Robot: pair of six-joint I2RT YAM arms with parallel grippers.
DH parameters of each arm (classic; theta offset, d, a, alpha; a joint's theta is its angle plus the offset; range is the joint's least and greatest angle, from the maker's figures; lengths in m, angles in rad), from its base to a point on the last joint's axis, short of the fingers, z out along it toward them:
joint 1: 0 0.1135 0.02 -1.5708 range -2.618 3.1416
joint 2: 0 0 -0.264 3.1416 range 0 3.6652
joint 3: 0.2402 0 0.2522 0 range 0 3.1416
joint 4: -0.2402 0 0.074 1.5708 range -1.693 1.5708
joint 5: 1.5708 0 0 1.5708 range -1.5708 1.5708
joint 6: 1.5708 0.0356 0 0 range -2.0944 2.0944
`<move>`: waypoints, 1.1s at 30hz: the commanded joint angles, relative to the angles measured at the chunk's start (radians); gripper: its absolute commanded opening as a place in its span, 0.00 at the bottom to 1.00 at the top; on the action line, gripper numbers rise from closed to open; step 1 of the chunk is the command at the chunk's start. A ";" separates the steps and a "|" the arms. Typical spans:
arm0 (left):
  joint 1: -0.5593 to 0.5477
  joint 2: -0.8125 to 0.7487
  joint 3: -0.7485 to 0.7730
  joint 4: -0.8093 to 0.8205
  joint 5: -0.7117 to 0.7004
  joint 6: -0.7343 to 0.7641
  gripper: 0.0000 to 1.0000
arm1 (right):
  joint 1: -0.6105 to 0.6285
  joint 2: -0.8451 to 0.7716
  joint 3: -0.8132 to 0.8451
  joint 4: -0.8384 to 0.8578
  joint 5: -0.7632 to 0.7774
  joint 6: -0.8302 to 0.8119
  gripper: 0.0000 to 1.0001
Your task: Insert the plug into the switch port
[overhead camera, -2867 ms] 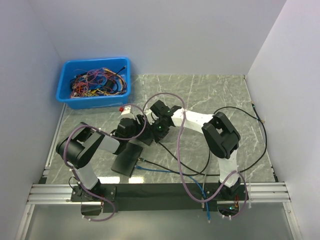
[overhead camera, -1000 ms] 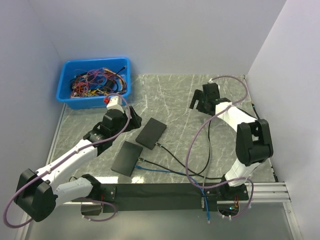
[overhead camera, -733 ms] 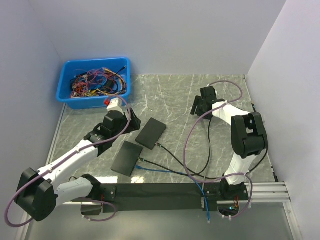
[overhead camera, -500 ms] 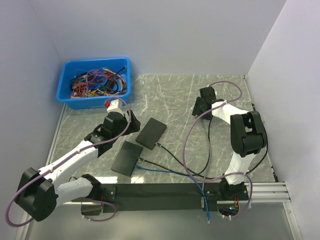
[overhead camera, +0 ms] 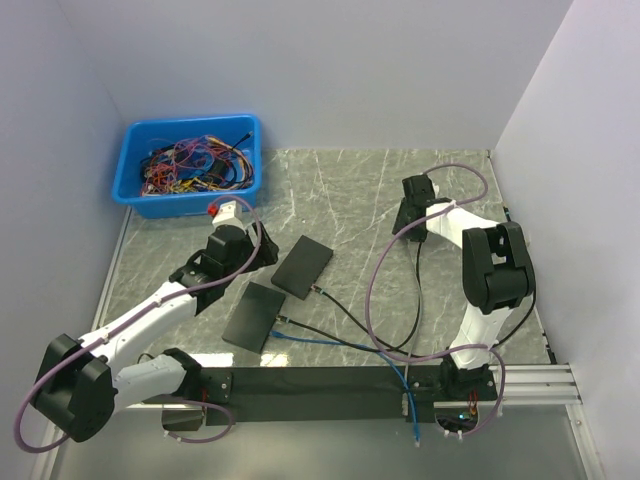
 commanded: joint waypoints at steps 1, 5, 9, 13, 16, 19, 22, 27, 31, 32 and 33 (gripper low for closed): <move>0.008 -0.005 -0.002 0.048 0.007 0.027 0.89 | -0.006 -0.022 -0.004 -0.012 -0.014 -0.012 0.48; 0.011 -0.009 -0.005 0.048 0.009 0.022 0.89 | 0.013 -0.039 -0.040 0.012 -0.065 -0.009 0.42; 0.011 -0.008 -0.003 0.054 0.025 0.021 0.89 | 0.020 -0.033 -0.056 0.003 -0.068 -0.017 0.42; 0.012 0.009 -0.002 0.056 0.024 0.021 0.89 | 0.030 -0.018 -0.039 -0.008 -0.074 -0.029 0.37; 0.012 0.011 -0.011 0.056 0.022 0.021 0.89 | 0.054 -0.015 -0.028 -0.014 -0.056 -0.038 0.19; 0.012 0.003 -0.013 0.054 0.016 0.019 0.89 | 0.105 -0.027 -0.019 -0.002 -0.042 -0.050 0.00; 0.012 -0.005 -0.003 0.048 0.025 0.016 0.88 | 0.224 -0.059 -0.024 0.065 -0.031 -0.092 0.00; 0.012 -0.029 -0.002 0.095 0.074 0.005 0.87 | 0.401 -0.174 -0.065 0.211 -0.082 -0.188 0.00; 0.012 -0.077 -0.042 0.207 0.159 0.004 0.87 | 0.438 -0.326 -0.163 0.474 -0.353 -0.218 0.00; 0.014 -0.106 -0.055 0.239 0.173 0.002 0.87 | 0.438 -0.378 -0.210 0.526 -0.419 -0.205 0.00; 0.014 -0.118 -0.068 0.265 0.200 -0.002 0.87 | 0.439 -0.398 -0.232 0.572 -0.542 -0.199 0.00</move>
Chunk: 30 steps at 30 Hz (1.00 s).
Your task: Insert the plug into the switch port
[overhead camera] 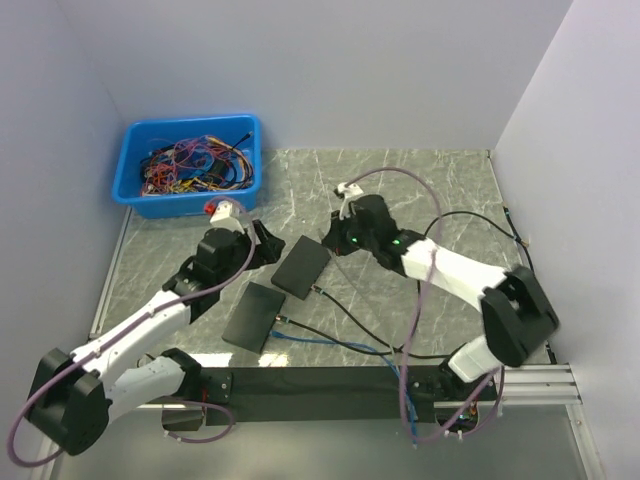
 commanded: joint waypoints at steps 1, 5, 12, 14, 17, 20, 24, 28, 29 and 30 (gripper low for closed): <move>0.005 -0.077 -0.055 0.196 0.103 -0.003 0.87 | -0.024 -0.127 -0.071 0.290 -0.316 -0.011 0.00; 0.006 -0.187 -0.132 0.305 0.134 -0.020 0.86 | -0.022 -0.124 -0.120 0.441 -0.563 0.056 0.00; 0.008 -0.356 -0.324 0.613 0.278 -0.057 0.79 | -0.022 -0.070 -0.229 0.856 -0.833 0.312 0.00; 0.008 -0.382 -0.351 0.644 0.307 -0.056 0.77 | -0.022 -0.057 -0.232 0.915 -0.864 0.354 0.00; 0.008 -0.393 -0.371 0.693 0.350 -0.054 0.72 | -0.021 -0.040 -0.237 1.009 -0.894 0.423 0.00; 0.008 -0.390 -0.388 0.753 0.381 -0.063 0.68 | -0.022 -0.017 -0.237 1.094 -0.920 0.484 0.00; 0.009 -0.376 -0.399 0.802 0.427 -0.066 0.64 | -0.022 0.009 -0.243 1.169 -0.936 0.536 0.00; 0.008 -0.350 -0.399 0.850 0.456 -0.072 0.63 | -0.021 0.028 -0.244 1.222 -0.943 0.578 0.00; 0.008 -0.339 -0.397 0.856 0.461 -0.074 0.62 | -0.022 0.031 -0.246 1.233 -0.945 0.586 0.00; 0.008 -0.333 -0.394 0.860 0.468 -0.076 0.61 | -0.021 0.031 -0.246 1.242 -0.948 0.592 0.00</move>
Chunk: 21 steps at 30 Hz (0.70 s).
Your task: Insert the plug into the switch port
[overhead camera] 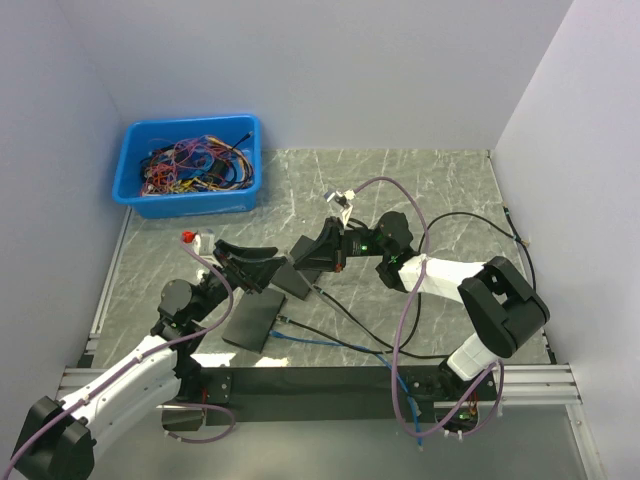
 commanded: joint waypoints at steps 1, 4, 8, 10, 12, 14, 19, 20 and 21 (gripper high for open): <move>0.004 0.022 0.001 0.097 0.060 -0.015 0.60 | -0.003 0.011 -0.004 0.146 -0.031 0.062 0.00; 0.004 0.052 0.004 0.119 0.074 -0.021 0.56 | -0.001 0.017 -0.004 0.177 -0.036 0.085 0.00; 0.004 0.060 0.004 0.145 0.081 -0.024 0.53 | 0.002 0.028 -0.001 0.183 -0.045 0.093 0.00; 0.004 0.057 0.006 0.144 0.080 -0.024 0.52 | 0.003 0.033 0.002 0.177 -0.048 0.093 0.00; 0.004 0.054 0.010 0.139 0.078 -0.023 0.51 | 0.005 0.036 0.007 0.172 -0.048 0.091 0.00; 0.004 0.051 0.012 0.142 0.081 -0.023 0.51 | 0.006 0.043 0.011 0.163 -0.048 0.088 0.00; 0.004 0.068 0.015 0.143 0.085 -0.020 0.46 | 0.015 0.062 0.022 0.163 -0.050 0.093 0.00; 0.004 0.071 0.012 0.150 0.086 -0.021 0.45 | 0.020 0.065 0.024 0.163 -0.051 0.091 0.00; 0.004 0.075 0.010 0.154 0.091 -0.021 0.40 | 0.022 0.068 0.025 0.162 -0.051 0.093 0.00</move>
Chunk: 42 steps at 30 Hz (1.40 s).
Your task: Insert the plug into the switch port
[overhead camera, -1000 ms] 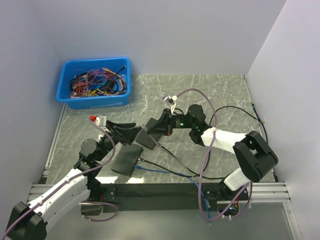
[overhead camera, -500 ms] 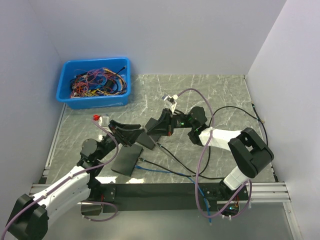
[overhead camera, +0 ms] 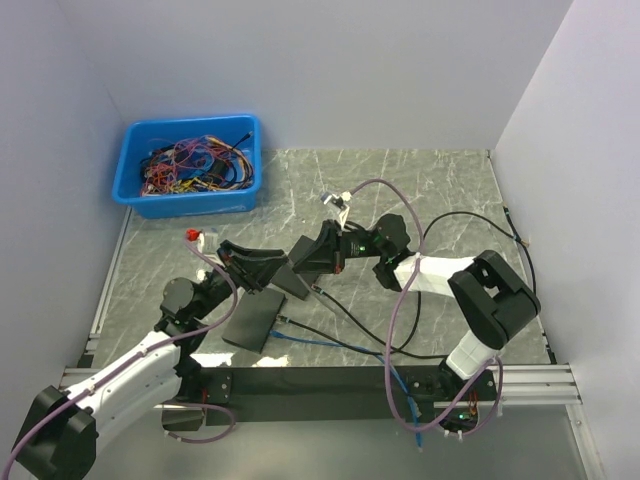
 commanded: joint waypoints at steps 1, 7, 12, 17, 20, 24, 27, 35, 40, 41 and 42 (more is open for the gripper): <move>0.004 0.017 0.010 0.076 0.034 -0.001 0.38 | 0.014 0.011 0.028 0.056 -0.016 0.004 0.00; 0.004 0.033 0.014 0.081 0.042 0.002 0.13 | 0.022 0.027 0.039 0.062 -0.016 0.010 0.00; 0.004 0.023 0.007 0.072 0.040 0.000 0.01 | 0.026 0.038 0.045 0.081 -0.022 0.030 0.00; 0.004 0.002 0.071 -0.087 -0.036 0.011 0.01 | 0.028 0.027 0.052 0.032 -0.008 0.001 0.01; 0.004 0.014 0.185 -0.387 -0.144 0.022 0.00 | 0.031 -0.051 0.072 -0.286 0.128 -0.207 0.41; 0.005 0.058 0.312 -0.687 -0.277 0.007 0.01 | 0.072 -0.197 0.130 -0.745 0.366 -0.524 0.67; 0.004 0.100 0.372 -0.819 -0.313 -0.026 0.00 | 0.106 -0.266 0.134 -0.836 0.539 -0.583 0.68; 0.004 0.140 0.418 -0.822 -0.271 -0.069 0.01 | 0.233 -0.249 0.222 -0.994 0.807 -0.697 0.66; 0.004 0.132 0.420 -0.827 -0.273 -0.070 0.01 | 0.272 -0.206 0.261 -1.028 0.896 -0.711 0.61; 0.004 0.132 0.420 -0.829 -0.273 -0.070 0.01 | 0.275 -0.196 0.270 -1.031 0.902 -0.712 0.60; 0.004 0.129 0.420 -0.829 -0.273 -0.069 0.01 | 0.278 -0.191 0.272 -1.034 0.906 -0.714 0.59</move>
